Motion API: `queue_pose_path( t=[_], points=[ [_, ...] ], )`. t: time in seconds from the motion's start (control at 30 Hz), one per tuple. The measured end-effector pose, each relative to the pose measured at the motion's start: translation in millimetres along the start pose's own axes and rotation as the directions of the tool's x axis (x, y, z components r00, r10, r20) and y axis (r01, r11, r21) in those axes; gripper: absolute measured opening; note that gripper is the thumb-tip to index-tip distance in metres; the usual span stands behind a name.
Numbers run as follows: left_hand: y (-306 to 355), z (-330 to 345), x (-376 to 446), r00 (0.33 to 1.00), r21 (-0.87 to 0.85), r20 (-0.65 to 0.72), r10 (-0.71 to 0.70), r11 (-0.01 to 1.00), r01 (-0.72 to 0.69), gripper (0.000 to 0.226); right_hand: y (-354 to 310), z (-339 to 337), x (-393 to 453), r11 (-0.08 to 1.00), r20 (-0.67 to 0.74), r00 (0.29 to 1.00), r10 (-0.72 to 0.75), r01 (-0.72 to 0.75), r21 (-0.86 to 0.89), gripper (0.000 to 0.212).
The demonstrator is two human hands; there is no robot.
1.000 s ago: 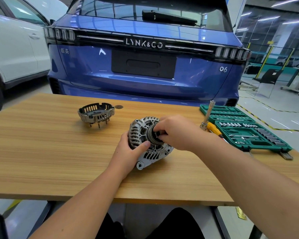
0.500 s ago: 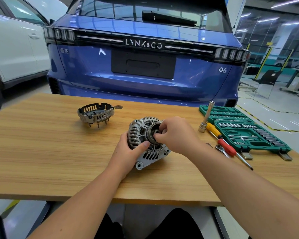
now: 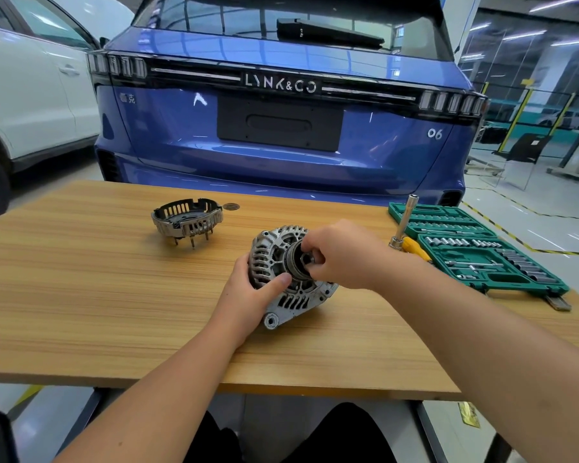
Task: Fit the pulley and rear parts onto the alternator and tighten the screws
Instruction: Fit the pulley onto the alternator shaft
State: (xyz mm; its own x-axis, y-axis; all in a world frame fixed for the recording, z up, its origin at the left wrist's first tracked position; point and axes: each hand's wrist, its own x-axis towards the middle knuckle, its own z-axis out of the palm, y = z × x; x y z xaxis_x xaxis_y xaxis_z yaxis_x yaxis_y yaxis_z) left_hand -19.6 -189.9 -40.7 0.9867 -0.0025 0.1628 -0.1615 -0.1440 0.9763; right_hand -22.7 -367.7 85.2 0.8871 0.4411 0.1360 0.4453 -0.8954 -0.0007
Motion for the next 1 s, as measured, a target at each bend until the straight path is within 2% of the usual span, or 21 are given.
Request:
queue_pose_path(
  t=[0.07, 0.13, 0.2, 0.27, 0.43, 0.53, 0.73, 0.87, 1.0],
  points=[
    [0, 0, 0, 1.000, -0.002, 0.002, -0.003, 1.000, 0.003, 0.055, 3, -4, 0, 0.999, 0.042, 0.998, -0.040, 0.039, 0.025, 0.019],
    [1, 0, 0, 1.000, -0.005, 0.004, -0.007, 1.000, 0.007, 0.053, 5, -3, -3, 0.995, 0.016, 0.999, -0.043, 0.041, 0.092, 0.030],
    [1, 0, 1, 1.000, -0.007, 0.003, -0.006, 1.000, 0.006, 0.052, 7, 2, -7, 0.983, -0.067, 0.997, 0.030, -0.017, 0.184, 0.030],
    [0, 0, 2, 1.000, -0.009, -0.003, -0.007, 1.000, 0.007, 0.055, 10, 9, -8, 0.970, -0.108, 0.988, 0.110, -0.083, 0.230, 0.021],
    [0, 0, 1, 1.000, -0.010, 0.006, -0.006, 1.000, 0.006, 0.049, 7, 17, -10, 0.976, -0.143, 0.980, 0.136, -0.108, 0.189, 0.022],
    [-1, 0, 1, 1.000, -0.010, -0.007, -0.008, 1.000, 0.008, 0.049, 7, 20, -10, 0.967, -0.194, 0.968, 0.157, -0.111, 0.228, 0.022],
    [0, 0, 1, 1.000, -0.027, -0.001, -0.004, 1.000, 0.004, 0.050, 1, 32, -12, 0.978, -0.314, 0.939, 0.140, -0.081, 0.192, 0.024],
    [0, 0, 2, 1.000, -0.033, 0.007, -0.002, 0.999, 0.002, 0.052, 1, 31, -16, 0.979, -0.290, 0.951, 0.103, -0.045, 0.201, 0.029],
    [-1, 0, 2, 1.000, -0.026, -0.005, -0.001, 1.000, 0.001, 0.053, -1, 26, -15, 0.992, -0.225, 0.970, 0.094, -0.073, 0.099, 0.034]
  ],
)
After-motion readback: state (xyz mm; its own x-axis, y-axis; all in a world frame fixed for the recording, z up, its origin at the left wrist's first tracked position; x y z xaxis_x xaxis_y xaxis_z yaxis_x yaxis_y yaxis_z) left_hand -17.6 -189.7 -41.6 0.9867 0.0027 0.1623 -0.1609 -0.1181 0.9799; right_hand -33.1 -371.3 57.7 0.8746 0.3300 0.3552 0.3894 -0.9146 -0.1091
